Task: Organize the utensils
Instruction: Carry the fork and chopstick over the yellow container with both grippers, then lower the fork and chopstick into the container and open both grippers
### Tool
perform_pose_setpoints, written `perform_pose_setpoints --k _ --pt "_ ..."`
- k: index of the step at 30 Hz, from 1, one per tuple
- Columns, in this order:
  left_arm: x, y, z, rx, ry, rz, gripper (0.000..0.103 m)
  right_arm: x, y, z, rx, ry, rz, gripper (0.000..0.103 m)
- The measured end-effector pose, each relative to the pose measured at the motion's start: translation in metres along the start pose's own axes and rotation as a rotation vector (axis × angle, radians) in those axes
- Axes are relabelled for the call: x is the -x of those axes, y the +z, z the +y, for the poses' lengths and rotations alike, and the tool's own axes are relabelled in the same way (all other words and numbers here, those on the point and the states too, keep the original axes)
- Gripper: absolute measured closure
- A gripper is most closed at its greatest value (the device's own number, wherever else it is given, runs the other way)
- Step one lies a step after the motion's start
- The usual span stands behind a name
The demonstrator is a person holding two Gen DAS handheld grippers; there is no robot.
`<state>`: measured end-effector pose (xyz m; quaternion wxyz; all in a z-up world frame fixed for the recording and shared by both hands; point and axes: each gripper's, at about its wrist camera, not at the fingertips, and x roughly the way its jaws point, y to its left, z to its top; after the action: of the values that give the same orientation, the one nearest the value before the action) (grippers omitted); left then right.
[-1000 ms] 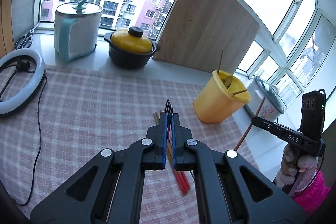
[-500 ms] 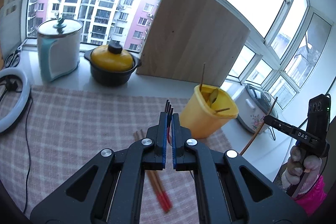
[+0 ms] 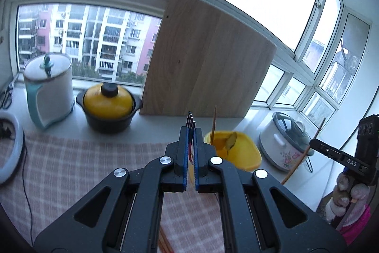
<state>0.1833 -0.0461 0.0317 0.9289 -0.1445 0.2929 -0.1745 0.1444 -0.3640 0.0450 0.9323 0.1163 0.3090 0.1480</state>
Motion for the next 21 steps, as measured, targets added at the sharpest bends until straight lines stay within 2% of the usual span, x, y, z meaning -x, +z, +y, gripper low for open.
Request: perform_pose_setpoints --k 12,21 --pt "-0.030 0.043 -0.032 -0.086 0.022 -0.044 0.102 0.007 0.045 -0.005 0.041 -0.038 -0.104 0.100" --pt "-0.066 0.051 -0.046 -0.093 0.021 -0.019 0.102 -0.014 0.059 -0.006 0.062 -0.068 -0.115 0.100"
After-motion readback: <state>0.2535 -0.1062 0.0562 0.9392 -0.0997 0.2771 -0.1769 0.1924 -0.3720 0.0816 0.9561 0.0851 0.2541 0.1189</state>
